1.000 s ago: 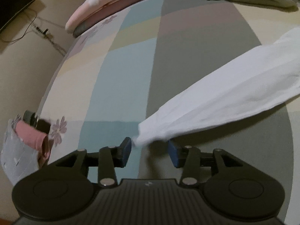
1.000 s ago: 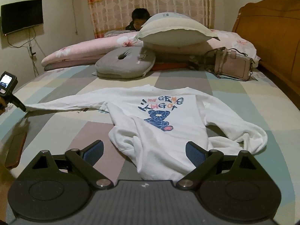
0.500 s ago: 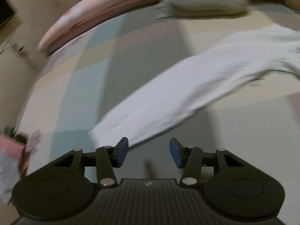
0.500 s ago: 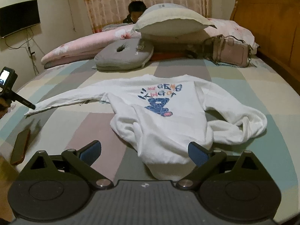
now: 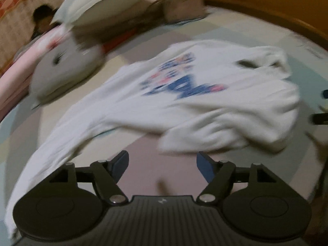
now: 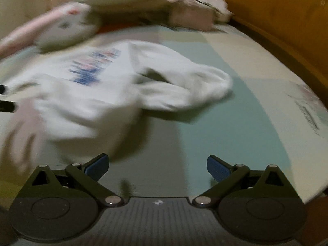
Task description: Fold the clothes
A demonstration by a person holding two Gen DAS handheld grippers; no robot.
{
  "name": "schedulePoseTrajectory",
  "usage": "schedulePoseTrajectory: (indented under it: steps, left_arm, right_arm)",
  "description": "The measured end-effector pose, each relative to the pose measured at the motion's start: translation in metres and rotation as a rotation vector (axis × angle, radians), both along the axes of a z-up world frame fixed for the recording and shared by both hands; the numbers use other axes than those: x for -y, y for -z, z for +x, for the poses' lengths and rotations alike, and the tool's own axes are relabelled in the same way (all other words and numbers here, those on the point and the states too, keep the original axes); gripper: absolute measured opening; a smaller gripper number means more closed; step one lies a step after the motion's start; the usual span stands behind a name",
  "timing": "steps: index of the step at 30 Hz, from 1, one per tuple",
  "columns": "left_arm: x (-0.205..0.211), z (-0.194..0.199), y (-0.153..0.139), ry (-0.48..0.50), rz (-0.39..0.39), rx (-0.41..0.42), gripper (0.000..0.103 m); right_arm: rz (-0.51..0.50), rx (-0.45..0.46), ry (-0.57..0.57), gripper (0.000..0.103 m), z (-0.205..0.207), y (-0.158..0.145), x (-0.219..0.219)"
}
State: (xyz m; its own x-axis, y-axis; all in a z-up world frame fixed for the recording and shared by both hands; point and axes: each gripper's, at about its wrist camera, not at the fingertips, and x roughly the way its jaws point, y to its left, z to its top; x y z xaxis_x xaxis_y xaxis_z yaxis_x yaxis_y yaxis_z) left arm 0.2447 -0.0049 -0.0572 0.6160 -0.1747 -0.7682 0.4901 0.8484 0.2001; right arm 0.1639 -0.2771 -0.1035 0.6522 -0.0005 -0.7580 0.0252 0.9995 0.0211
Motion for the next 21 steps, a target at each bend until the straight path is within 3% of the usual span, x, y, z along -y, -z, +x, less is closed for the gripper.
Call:
schedulePoseTrajectory:
  steps: [4, 9, 12, 17, 21]
  left_arm:
    - [0.042, -0.017, 0.012, 0.025, -0.044, 0.001, 0.075]
    - [0.065, -0.036, 0.029, -0.004, -0.013, 0.017, 0.076]
    - [0.066, -0.048, 0.033, -0.011, -0.014, 0.015, 0.076]
    - [0.063, -0.050, 0.035, -0.023, -0.027, 0.021, 0.076]
    - [0.060, -0.050, 0.037, -0.033, -0.038, 0.026, 0.076]
  right_arm:
    - [-0.032, -0.066, 0.077, 0.103, 0.013, 0.029, 0.022]
    - [-0.024, -0.020, 0.063, 0.103, 0.008, 0.036, 0.024]
    - [0.032, 0.010, 0.055, 0.103, 0.006, 0.032, 0.031]
    - [0.169, 0.073, 0.026, 0.068, 0.016, 0.018, 0.045]
    - [0.247, 0.115, 0.020, 0.064, 0.038, 0.010, 0.049]
